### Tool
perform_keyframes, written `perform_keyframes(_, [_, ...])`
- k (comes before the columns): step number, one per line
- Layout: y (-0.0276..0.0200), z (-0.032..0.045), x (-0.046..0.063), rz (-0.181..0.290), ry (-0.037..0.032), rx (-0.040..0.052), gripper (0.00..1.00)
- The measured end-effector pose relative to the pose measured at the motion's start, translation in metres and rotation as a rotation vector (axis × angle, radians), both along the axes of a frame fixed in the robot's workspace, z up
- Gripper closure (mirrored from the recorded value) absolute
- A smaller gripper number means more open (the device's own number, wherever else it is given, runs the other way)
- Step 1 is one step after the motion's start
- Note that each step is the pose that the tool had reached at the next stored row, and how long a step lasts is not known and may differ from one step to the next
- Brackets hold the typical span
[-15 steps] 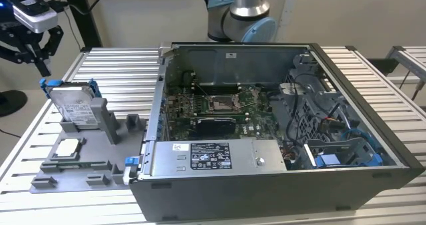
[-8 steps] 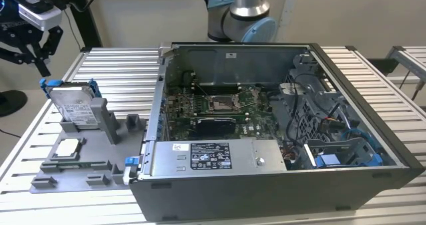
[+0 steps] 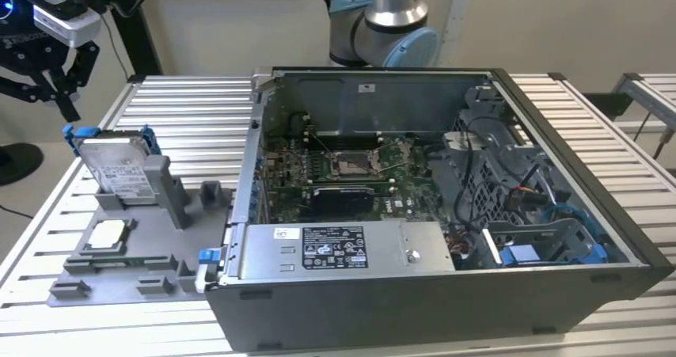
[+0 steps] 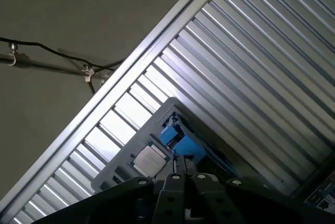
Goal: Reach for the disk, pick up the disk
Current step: 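Pick up the disk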
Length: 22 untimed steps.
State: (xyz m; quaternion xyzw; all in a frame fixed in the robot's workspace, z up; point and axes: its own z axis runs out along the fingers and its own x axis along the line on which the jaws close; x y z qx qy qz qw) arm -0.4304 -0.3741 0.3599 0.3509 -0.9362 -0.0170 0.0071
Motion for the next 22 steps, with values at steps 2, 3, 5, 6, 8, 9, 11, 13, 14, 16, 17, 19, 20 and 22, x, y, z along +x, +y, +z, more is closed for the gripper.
perform_keyframes(2, [0.0,0.0,0.0,0.0,0.0,0.0,1.0])
perform_keyframes(3, [0.0,0.0,0.0,0.0,0.0,0.0,1.0])
perform_keyframes(5, [0.0,0.0,0.0,0.001,0.0,0.0,1.0])
perform_keyframes(6, [0.0,0.0,0.0,0.003,0.0001,0.0,1.0])
perform_keyframes(8, [0.0,0.0,0.0,0.011,0.0,0.0,1.0])
perform_keyframes(9, [0.0,0.0,0.0,0.017,-0.0001,-0.0001,1.0])
perform_keyframes(11, [0.0,0.0001,0.0,0.031,0.0001,-0.0003,1.0])
perform_keyframes(13, [0.0,0.0001,0.0,0.048,0.0,-0.0004,1.0])
perform_keyframes(14, [0.0,0.0001,0.0,0.057,0.0,-0.0005,1.0])
perform_keyframes(16, [0.0,0.0002,0.0,0.074,0.0,-0.0005,1.0])
perform_keyframes(17, [0.0,0.0002,0.0,0.082,0.0,-0.0006,1.0])
perform_keyframes(19, [0.0,0.0002,0.0,0.098,0.0,-0.0011,1.0])
perform_keyframes(20, [0.0,0.0002,0.0,0.107,0.0,-0.0015,1.0])
perform_keyframes(22, [0.0,0.0002,0.0,0.124,0.0001,-0.0026,1.0])
